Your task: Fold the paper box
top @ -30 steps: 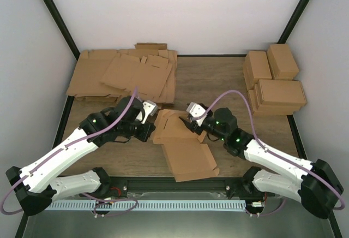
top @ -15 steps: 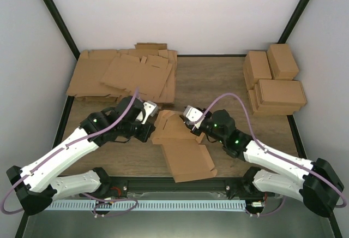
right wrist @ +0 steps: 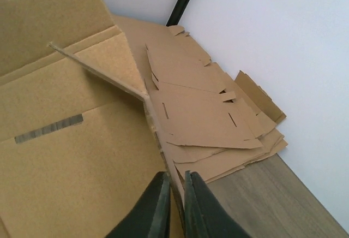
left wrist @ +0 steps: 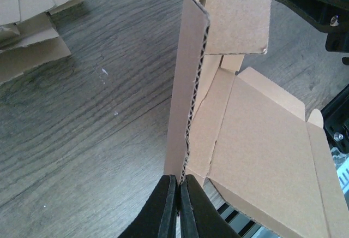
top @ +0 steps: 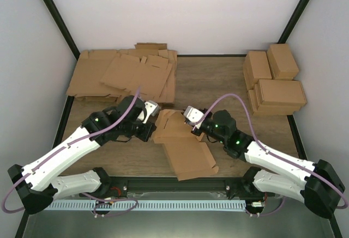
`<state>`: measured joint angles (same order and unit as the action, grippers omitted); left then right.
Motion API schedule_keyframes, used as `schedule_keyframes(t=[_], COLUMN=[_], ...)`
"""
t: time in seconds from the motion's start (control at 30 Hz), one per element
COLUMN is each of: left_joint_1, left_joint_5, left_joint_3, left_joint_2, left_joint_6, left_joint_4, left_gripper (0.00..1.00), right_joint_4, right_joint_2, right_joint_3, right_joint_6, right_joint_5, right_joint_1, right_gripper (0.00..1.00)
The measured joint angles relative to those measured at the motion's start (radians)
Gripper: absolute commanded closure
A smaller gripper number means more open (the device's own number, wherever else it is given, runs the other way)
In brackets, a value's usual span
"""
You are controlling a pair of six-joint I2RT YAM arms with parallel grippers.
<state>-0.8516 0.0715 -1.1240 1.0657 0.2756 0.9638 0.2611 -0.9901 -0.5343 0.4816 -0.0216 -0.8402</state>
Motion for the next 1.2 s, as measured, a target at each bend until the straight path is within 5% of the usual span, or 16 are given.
schedule_keyframes(t=[0.07, 0.23, 0.37, 0.67, 0.9, 1.2], left_joint_1=[0.000, 0.000, 0.000, 0.000, 0.000, 0.002], left_joint_5=[-0.001, -0.002, -0.003, -0.002, -0.011, -0.070], left_joint_3=[-0.001, -0.015, -0.016, -0.041, -0.036, 0.048], left_joint_2=[0.000, 0.000, -0.023, -0.207, -0.280, -0.321], left_joint_6=[0.000, -0.006, 0.008, 0.058, 0.111, 0.220], left_joint_4=[-0.003, -0.011, -0.023, -0.109, -0.157, -0.211], left_gripper=[0.86, 0.38, 0.21, 0.00, 0.00, 0.00], right_joint_4=[0.000, -0.007, 0.009, 0.099, 0.195, 0.383], right_joint_2=[-0.002, -0.008, -0.008, 0.002, 0.020, -0.008], right_joint_3=[0.000, 0.000, 0.000, 0.028, 0.102, 0.219], right_joint_6=[0.004, -0.002, -0.039, -0.377, -0.708, -0.797], right_joint_5=[0.000, 0.017, 0.057, 0.278, 0.448, 0.471], right_joint_1=[0.000, -0.001, -0.001, -0.001, -0.001, -0.001], right_gripper=[0.99, 0.99, 0.99, 0.99, 0.99, 0.99])
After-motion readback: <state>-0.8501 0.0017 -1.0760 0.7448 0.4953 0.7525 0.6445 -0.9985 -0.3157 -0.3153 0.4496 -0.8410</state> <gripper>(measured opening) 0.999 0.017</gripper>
